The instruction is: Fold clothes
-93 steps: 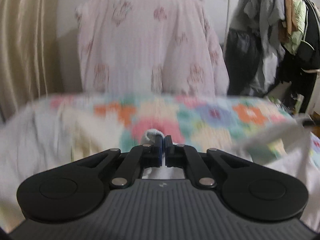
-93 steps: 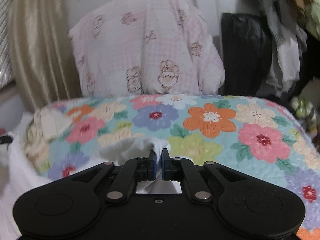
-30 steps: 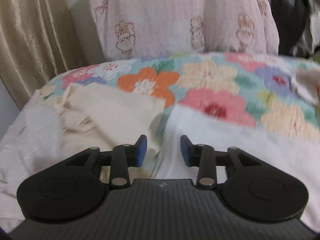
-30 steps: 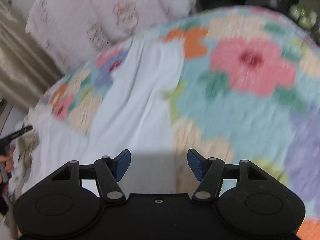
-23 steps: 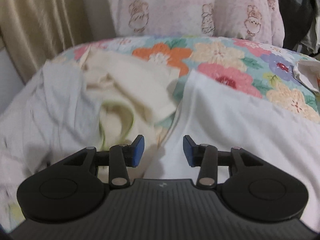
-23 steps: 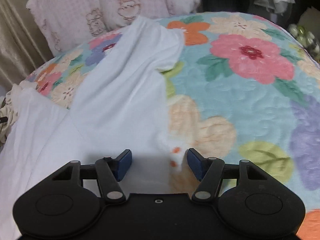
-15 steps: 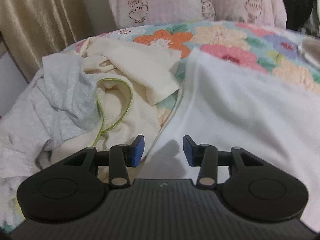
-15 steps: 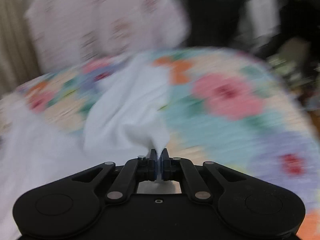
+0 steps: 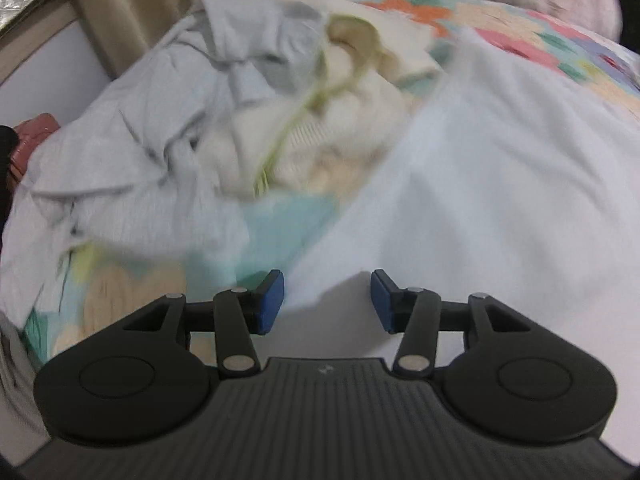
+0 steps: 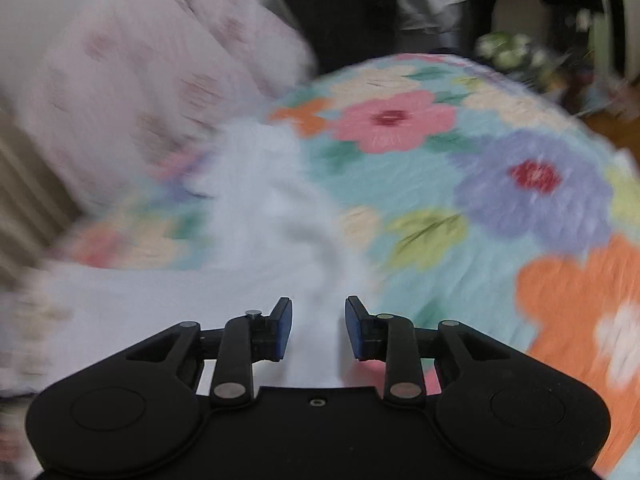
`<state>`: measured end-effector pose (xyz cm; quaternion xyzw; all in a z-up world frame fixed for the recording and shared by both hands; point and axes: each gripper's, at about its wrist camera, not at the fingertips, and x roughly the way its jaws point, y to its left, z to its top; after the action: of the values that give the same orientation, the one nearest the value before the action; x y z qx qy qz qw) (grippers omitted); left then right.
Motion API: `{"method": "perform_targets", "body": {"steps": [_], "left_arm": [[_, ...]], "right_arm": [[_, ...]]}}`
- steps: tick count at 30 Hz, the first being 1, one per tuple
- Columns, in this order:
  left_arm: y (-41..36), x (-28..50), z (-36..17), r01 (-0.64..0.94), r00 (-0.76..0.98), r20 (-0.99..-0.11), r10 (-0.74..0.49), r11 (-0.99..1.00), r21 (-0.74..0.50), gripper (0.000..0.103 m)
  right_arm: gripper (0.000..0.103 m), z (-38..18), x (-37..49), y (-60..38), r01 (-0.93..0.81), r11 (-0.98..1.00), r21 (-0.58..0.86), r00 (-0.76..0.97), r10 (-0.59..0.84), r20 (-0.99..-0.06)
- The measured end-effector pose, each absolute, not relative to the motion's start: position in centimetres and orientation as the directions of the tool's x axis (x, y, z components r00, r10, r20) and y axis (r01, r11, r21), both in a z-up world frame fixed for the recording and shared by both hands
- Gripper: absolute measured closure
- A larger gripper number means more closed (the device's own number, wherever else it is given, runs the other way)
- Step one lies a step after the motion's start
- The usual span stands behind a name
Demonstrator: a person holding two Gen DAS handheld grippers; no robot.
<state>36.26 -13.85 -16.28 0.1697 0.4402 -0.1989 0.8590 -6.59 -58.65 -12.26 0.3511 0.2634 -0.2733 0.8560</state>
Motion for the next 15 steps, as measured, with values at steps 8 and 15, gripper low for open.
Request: {"method": "perform_targets", "body": {"steps": [8, 15], "left_arm": [[-12.5, 23.0, -13.1, 0.59, 0.462, -0.775, -0.43, 0.802, -0.093, 0.054], [-15.6, 12.2, -12.4, 0.636, 0.405, -0.717, -0.567, 0.738, -0.224, 0.053]], "right_arm": [[0.066, -12.7, -7.4, -50.7, 0.461, 0.801, 0.382, 0.697, -0.06, -0.715], [0.054, -14.6, -11.1, -46.5, 0.413, 0.784, 0.464, 0.705, 0.047, -0.708]]}}
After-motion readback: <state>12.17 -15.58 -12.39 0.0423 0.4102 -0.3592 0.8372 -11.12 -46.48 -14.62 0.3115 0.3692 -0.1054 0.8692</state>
